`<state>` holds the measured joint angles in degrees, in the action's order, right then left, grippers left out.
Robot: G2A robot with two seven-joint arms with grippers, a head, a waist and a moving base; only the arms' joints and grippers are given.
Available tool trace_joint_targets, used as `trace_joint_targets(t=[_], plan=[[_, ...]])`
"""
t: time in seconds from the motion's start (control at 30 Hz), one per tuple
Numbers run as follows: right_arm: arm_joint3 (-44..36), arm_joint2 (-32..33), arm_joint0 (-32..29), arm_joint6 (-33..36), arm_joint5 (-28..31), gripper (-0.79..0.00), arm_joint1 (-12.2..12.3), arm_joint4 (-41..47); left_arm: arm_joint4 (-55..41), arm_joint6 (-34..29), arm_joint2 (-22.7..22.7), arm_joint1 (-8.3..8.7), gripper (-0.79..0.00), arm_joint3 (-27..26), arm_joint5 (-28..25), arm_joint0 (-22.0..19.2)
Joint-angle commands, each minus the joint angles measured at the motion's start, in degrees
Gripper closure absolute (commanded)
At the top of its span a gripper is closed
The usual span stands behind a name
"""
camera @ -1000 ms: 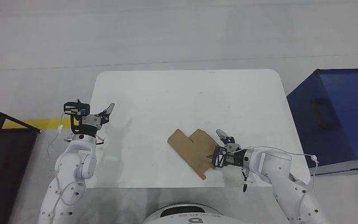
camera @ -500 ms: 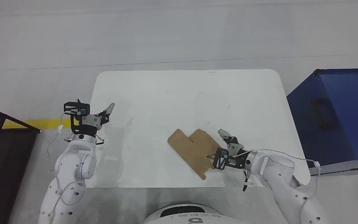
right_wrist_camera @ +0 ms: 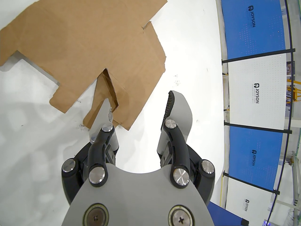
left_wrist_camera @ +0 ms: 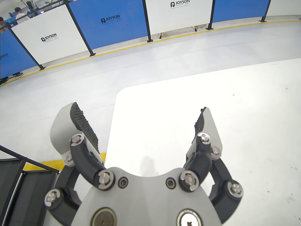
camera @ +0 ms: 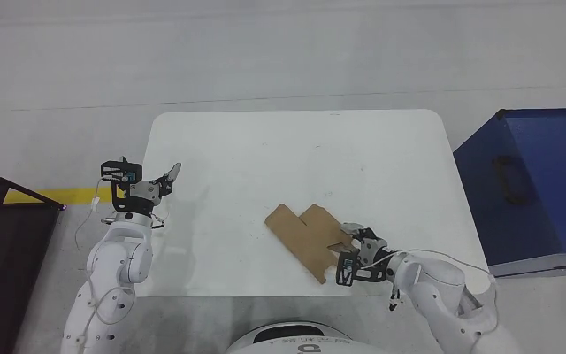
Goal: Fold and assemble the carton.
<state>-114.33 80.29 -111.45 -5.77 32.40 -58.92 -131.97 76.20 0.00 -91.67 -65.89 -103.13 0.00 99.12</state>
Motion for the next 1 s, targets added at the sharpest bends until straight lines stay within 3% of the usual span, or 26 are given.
trace_joint_targets(t=[0.0,0.53,0.7,0.8,0.9,0.97], plan=[[-0.25,-0.26,-0.24,-0.02,-0.29,-0.474,0.08,-0.74,0.00,0.00,0.00,0.00,-0.785,0.00,0.00,0.00],[2.72,-7.27,4.11,0.65,-2.54,-0.372,-0.21,-4.30,0.00,0.00,0.00,0.00,-0.785,0.00,0.00,0.00],[3.56,-8.91,5.51,0.39,-3.96,-0.302,-0.42,-3.60,0.00,0.00,0.00,0.00,-0.785,0.00,0.00,0.00],[5.45,-10.46,6.88,0.94,-6.10,-0.212,-0.72,-3.71,0.00,0.00,0.00,0.00,-0.785,0.00,0.00,0.00],[7.06,-12.14,8.15,1.58,-9.48,0.000,-1.13,-3.70,0.00,0.00,0.00,0.00,-0.785,0.00,0.00,0.00],[7.40,-12.59,8.57,1.76,-13.07,0.000,-1.36,-3.58,0.00,0.00,0.00,0.00,-0.785,0.00,0.00,0.00]])
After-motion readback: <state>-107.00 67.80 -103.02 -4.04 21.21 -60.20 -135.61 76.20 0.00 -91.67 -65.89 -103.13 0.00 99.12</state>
